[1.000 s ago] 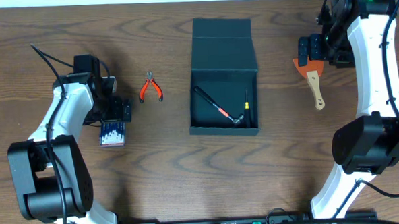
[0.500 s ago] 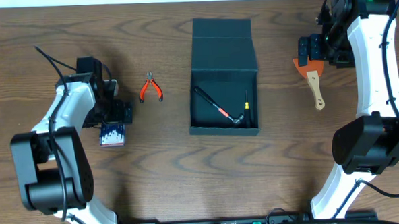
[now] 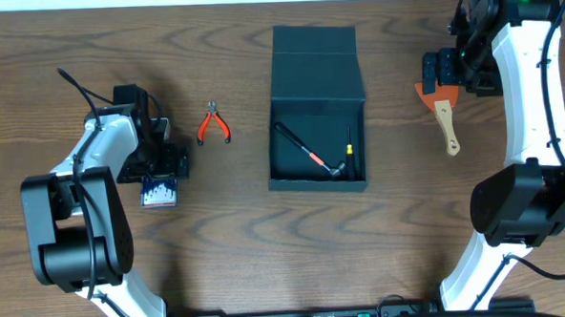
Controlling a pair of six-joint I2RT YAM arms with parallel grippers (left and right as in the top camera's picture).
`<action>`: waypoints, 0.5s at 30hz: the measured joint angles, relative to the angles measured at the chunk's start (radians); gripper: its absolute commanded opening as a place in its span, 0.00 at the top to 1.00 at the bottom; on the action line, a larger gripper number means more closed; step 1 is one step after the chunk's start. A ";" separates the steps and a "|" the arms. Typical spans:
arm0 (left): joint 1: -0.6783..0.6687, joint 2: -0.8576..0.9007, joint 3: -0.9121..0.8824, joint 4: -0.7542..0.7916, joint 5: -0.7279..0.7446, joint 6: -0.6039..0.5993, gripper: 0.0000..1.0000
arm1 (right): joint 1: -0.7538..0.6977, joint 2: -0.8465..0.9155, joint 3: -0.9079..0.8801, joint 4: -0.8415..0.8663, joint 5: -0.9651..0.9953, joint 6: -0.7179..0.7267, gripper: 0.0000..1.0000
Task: Pack container
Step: 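Lower the left gripper and close it on the screwdriver case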
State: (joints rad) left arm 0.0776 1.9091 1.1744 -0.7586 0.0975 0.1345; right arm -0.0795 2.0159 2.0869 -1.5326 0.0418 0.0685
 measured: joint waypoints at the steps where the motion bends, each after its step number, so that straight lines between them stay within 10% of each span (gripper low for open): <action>1: 0.000 0.000 0.000 0.000 0.000 0.000 0.01 | 0.000 0.000 0.000 0.000 0.000 0.000 0.01; 11: 0.000 0.002 0.000 0.001 -0.007 0.000 0.01 | 0.000 0.000 0.000 0.000 0.000 0.000 0.01; 15: 0.000 0.002 0.000 0.001 -0.014 -0.003 0.16 | 0.000 0.000 0.000 0.000 0.000 0.000 0.01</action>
State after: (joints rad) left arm 0.0776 1.9114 1.1744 -0.7578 0.0837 0.1314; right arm -0.0795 2.0159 2.0869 -1.5326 0.0418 0.0689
